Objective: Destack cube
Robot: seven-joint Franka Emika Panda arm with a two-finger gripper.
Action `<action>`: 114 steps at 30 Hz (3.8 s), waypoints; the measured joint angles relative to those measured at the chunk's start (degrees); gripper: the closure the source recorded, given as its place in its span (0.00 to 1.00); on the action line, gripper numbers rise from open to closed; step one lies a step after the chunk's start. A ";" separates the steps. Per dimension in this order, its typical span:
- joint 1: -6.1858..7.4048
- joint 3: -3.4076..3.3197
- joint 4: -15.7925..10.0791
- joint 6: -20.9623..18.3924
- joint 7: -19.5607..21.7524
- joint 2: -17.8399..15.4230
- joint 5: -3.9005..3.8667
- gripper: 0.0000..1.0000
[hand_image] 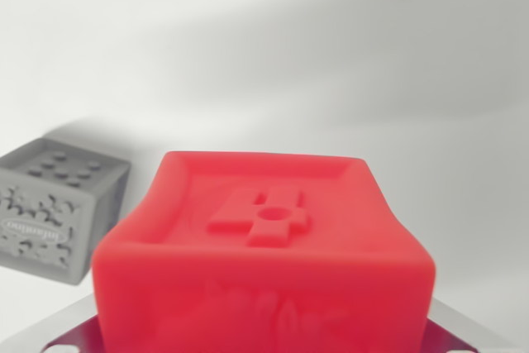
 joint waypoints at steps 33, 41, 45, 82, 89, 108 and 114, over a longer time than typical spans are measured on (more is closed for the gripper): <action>-6.51 -0.06 3.04 0.04 -14.89 3.03 0.08 1.00; -8.00 -0.06 3.99 0.04 -18.29 3.81 0.08 1.00; -8.75 -0.06 4.51 0.03 -20.11 4.33 0.08 1.00; -15.01 -0.06 10.05 -0.90 -35.02 8.72 0.09 1.00; -16.11 -0.07 11.19 -1.17 -37.53 9.65 0.09 1.00; -16.21 0.04 11.94 4.42 -37.72 16.42 0.09 1.00; -16.21 0.05 12.33 5.85 -37.72 18.25 0.09 1.00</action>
